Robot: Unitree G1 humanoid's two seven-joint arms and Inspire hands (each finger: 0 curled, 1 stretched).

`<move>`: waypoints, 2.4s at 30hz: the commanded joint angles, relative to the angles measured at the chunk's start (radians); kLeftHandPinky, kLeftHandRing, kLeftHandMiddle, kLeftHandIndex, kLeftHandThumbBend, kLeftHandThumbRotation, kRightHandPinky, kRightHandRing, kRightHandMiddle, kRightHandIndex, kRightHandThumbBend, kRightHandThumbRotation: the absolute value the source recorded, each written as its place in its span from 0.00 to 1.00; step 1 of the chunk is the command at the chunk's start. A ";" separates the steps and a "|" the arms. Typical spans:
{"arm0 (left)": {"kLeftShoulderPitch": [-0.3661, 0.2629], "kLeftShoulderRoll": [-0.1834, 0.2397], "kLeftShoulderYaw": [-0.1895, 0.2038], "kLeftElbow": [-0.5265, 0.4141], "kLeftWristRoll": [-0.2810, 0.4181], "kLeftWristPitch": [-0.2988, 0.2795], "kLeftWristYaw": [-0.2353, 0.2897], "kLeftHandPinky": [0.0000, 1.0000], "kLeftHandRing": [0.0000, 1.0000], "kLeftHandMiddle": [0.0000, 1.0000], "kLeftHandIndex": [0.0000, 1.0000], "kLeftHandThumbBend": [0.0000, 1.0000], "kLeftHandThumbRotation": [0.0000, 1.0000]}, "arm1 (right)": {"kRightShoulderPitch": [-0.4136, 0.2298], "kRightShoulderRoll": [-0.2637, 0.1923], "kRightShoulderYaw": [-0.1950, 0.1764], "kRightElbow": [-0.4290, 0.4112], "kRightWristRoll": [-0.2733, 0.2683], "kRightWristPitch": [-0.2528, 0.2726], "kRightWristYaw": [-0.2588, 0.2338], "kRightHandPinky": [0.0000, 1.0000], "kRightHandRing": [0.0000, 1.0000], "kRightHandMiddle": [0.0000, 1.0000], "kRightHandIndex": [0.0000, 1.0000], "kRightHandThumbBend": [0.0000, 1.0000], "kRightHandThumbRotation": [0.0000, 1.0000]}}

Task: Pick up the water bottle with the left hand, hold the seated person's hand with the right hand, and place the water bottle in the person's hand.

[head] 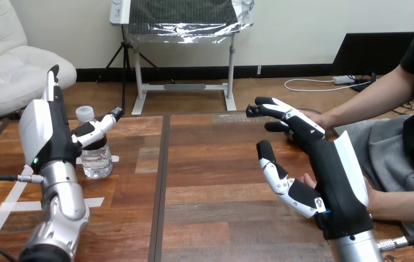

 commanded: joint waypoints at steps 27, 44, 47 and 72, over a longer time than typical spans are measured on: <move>-0.166 0.015 -0.049 0.065 -0.031 0.190 -0.094 0.77 0.87 0.90 0.90 0.95 0.49 | -0.066 -0.013 -0.030 -0.022 0.003 -0.008 0.020 0.75 0.81 0.82 0.69 0.21 0.00; -0.173 0.014 -0.062 0.064 -0.040 0.261 -0.148 0.76 0.88 0.91 0.90 0.94 0.52 | -0.065 -0.016 -0.033 -0.034 0.004 0.003 0.032 0.74 0.81 0.82 0.68 0.21 0.00; -0.173 0.014 -0.066 0.066 -0.038 0.268 -0.152 0.76 0.88 0.91 0.90 0.94 0.52 | -0.065 -0.015 -0.035 -0.034 0.006 0.000 0.035 0.74 0.81 0.82 0.68 0.21 0.00; -0.164 0.009 -0.083 0.076 -0.038 0.277 -0.163 0.75 0.86 0.90 0.91 0.92 0.54 | -0.059 -0.019 -0.049 -0.047 -0.004 0.020 0.054 0.73 0.80 0.81 0.66 0.22 0.00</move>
